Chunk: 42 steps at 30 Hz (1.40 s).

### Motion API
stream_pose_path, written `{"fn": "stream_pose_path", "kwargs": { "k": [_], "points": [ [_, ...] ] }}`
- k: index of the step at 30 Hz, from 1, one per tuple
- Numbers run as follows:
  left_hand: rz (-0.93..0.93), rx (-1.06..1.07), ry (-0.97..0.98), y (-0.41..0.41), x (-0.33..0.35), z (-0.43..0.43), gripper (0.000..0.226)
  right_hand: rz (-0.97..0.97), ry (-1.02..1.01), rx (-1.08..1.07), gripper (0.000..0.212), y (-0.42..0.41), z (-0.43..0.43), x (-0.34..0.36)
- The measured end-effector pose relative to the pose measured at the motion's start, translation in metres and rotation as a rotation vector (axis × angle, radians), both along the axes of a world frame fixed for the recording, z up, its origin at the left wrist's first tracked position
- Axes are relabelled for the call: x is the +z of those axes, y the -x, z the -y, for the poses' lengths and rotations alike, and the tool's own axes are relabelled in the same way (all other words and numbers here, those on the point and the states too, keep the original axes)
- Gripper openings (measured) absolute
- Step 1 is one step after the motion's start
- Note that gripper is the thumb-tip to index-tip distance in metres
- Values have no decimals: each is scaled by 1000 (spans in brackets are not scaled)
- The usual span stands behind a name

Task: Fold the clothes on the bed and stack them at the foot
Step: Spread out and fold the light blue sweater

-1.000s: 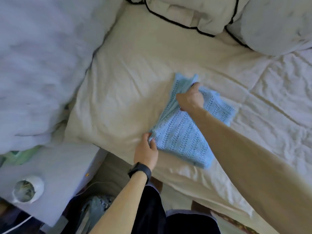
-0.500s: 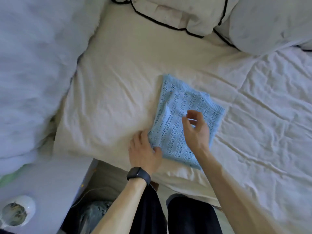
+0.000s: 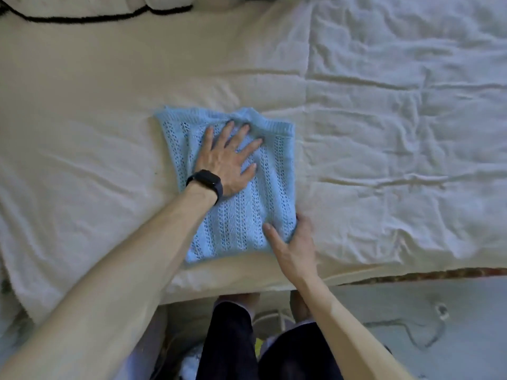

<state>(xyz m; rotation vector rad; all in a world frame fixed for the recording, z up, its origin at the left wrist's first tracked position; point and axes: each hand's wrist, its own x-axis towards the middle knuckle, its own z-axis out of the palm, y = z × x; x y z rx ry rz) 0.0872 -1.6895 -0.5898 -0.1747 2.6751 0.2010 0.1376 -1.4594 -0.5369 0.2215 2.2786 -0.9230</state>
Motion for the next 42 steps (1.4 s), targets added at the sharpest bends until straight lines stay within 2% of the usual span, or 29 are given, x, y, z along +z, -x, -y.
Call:
{"fn": "stream_pose_path", "kwargs": {
  "k": [3,4,7,9,11,14,16,18,21,23,26,29,31,34,37,40,42],
  "points": [
    [-249,58,-89,30,16,-25,60,49,65,-118,39,-5,-6,3],
    [-276,56,-116,46,20,-32,62,71,84,-144,40,-6,-9,3],
    [-67,-28,-134,95,26,-39,60,191,117,-211,55,-4,-18,4],
    [58,-73,-129,114,25,-37,45,313,154,-227,63,-1,-28,1],
    [85,-29,-210,122,22,-30,34,344,176,-187,56,-1,-39,0],
    [-31,236,-412,128,20,-22,37,221,127,-103,34,-13,-49,-4],
    [-158,264,-361,129,16,-22,34,145,82,-64,26,-24,-47,-8],
    [-182,229,-298,123,7,-26,30,131,63,-40,24,-29,-45,-13],
    [-164,163,-152,104,0,-40,37,179,30,3,30,-25,-48,-12],
    [-250,125,-70,81,8,-51,49,187,16,14,38,-22,-53,-4],
    [-384,206,-119,24,32,-66,64,-66,-52,32,56,-16,-54,14],
    [-226,306,-145,-52,42,-86,74,-409,-87,154,60,5,-25,21],
    [-115,372,-136,-96,40,-107,78,-497,-49,281,57,28,9,12],
    [-47,398,-122,-132,30,-130,72,-495,-112,625,62,74,55,-21],
    [-11,364,-77,-142,14,-133,70,-355,-246,895,67,126,72,-58],
    [28,354,-76,-138,5,-132,72,-346,-331,992,73,149,72,-75],
    [36,346,-97,-138,11,-132,72,-354,-285,932,72,138,68,-66]
  ]
}}
